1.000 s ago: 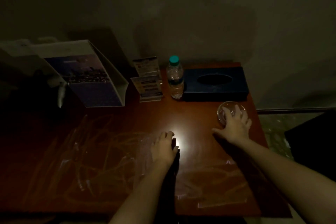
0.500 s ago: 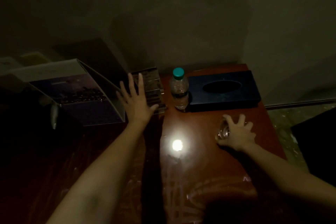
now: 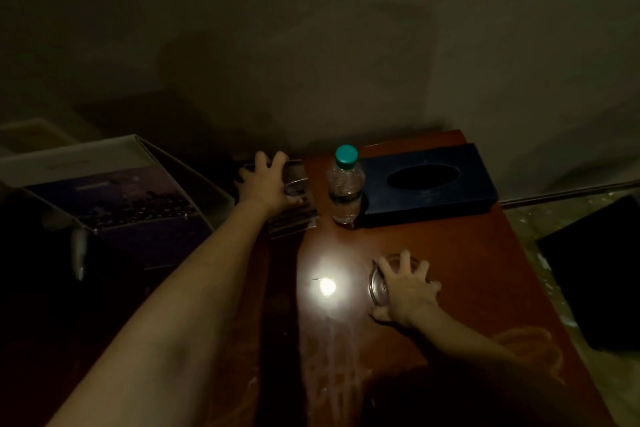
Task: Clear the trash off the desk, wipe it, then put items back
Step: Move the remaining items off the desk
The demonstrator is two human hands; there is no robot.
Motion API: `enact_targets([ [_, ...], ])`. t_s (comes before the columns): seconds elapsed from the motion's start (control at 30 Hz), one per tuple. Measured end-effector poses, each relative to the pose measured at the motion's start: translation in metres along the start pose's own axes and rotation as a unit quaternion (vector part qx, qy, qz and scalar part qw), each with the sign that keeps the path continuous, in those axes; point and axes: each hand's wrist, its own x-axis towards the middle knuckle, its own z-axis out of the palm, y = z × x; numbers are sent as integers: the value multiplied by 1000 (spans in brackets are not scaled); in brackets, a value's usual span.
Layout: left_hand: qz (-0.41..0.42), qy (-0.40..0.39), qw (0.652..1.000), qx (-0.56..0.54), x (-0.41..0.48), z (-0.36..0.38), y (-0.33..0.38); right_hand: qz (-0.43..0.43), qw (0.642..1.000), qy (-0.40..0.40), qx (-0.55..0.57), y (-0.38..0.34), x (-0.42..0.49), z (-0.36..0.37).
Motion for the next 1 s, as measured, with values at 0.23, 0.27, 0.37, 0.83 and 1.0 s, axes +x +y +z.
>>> enact_targets([
  [0.23,-2,7,1000,-27,-8,9,-1,24,999,12,32,-4,-4,4],
  [0.27,-3,16,999,-29,-11,14,-1,26,999,6,32,-4,-5,7],
  [0.37,-11,67,997,-31,-27,30,-8,17,999,6,34,-8,-15,16],
  [0.83,-84,126,984,-92,-125,45,-8,8,997,48,65,1,-56,37],
  [1.0,-143,115,981,-63,-167,49,-1,-20,997,52,51,2,-59,31],
])
